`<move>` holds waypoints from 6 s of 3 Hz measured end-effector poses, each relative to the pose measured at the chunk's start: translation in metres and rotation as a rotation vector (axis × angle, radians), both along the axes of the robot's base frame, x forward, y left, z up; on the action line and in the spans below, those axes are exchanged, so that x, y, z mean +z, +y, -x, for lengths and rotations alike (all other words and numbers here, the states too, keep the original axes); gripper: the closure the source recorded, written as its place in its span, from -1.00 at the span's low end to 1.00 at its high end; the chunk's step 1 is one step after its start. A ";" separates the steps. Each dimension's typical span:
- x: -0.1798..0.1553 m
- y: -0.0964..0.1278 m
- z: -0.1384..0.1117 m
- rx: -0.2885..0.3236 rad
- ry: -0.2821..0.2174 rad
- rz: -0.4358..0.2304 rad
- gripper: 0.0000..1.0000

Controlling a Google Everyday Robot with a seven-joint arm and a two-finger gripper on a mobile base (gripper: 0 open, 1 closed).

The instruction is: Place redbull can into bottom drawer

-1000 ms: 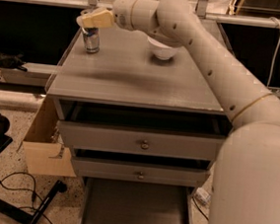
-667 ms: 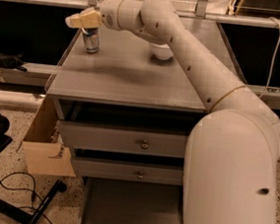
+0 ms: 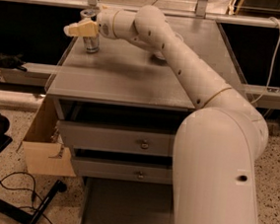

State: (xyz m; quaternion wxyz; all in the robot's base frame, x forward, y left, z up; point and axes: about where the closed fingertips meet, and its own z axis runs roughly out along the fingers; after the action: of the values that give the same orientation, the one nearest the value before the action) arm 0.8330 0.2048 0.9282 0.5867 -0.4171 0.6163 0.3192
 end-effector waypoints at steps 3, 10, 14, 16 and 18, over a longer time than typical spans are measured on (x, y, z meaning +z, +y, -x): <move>-0.002 0.002 0.001 0.004 0.004 -0.004 0.25; 0.096 -0.096 0.306 0.064 0.009 0.024 1.00; -0.178 -0.160 0.384 -0.019 0.263 -0.038 1.00; -0.206 -0.169 0.371 -0.044 0.290 -0.054 1.00; -0.312 -0.229 0.379 0.076 0.185 0.128 1.00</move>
Offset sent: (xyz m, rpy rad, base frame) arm -0.0005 0.0022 -0.0022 0.0035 0.0040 0.0036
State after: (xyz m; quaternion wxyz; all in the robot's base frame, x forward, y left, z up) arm 0.4539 -0.0241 0.6163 0.4868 -0.4456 0.6708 0.3384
